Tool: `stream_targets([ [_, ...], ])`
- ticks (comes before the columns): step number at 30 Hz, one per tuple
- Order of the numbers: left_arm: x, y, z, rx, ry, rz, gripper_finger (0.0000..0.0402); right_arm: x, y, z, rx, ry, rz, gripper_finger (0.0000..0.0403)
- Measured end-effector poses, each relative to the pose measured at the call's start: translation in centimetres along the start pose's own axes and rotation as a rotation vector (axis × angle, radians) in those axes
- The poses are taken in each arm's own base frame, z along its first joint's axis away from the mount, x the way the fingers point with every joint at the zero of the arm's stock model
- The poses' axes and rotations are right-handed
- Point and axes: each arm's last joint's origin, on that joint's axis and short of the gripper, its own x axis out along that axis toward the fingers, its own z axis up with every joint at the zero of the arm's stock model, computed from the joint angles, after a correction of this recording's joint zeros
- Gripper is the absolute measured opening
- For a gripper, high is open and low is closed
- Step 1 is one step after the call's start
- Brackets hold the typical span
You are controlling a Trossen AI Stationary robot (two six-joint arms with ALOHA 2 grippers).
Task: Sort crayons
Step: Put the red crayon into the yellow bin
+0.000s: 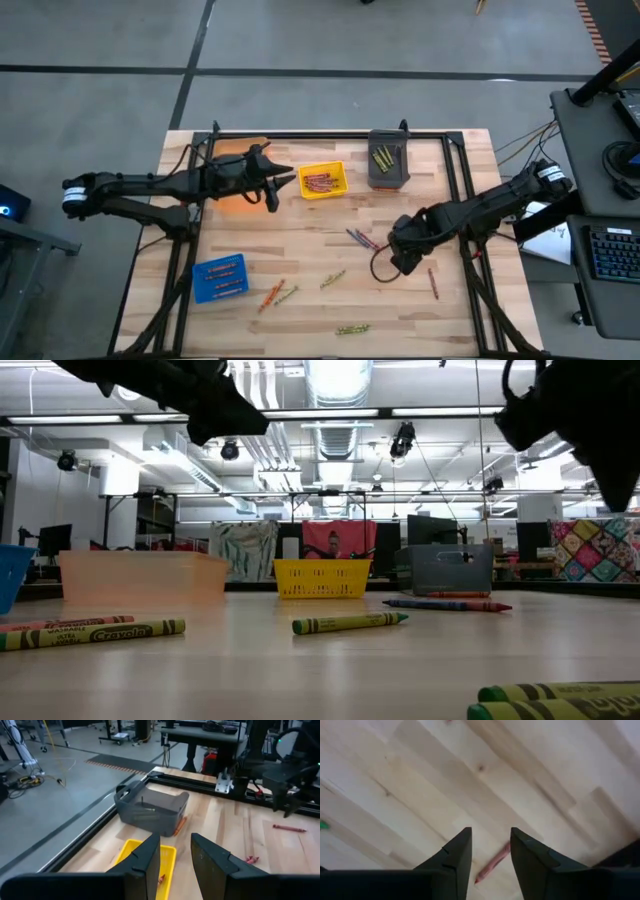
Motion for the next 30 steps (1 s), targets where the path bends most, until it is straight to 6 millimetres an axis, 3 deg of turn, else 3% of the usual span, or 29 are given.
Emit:
stream_targets([
  [7,0.0,0.0,0.0,0.025,-0.004,0.004,0.0091,0.7,0.6,-2.7,0.080,0.031,-0.036,0.0142],
  [16,0.0,0.0,0.5,0.037,-0.053,0.001,0.0091,3.9,-0.1,-6.3,0.225,0.094,-0.104,0.0138],
  [22,0.0,-0.1,0.9,0.036,-0.089,-0.001,0.0091,6.5,-0.5,-7.2,0.272,0.099,-0.064,0.0131],
  [30,0.0,-0.1,0.8,0.037,-0.086,0.000,0.0091,8.6,-1.7,-7.2,0.301,0.091,-0.150,0.0120],
])
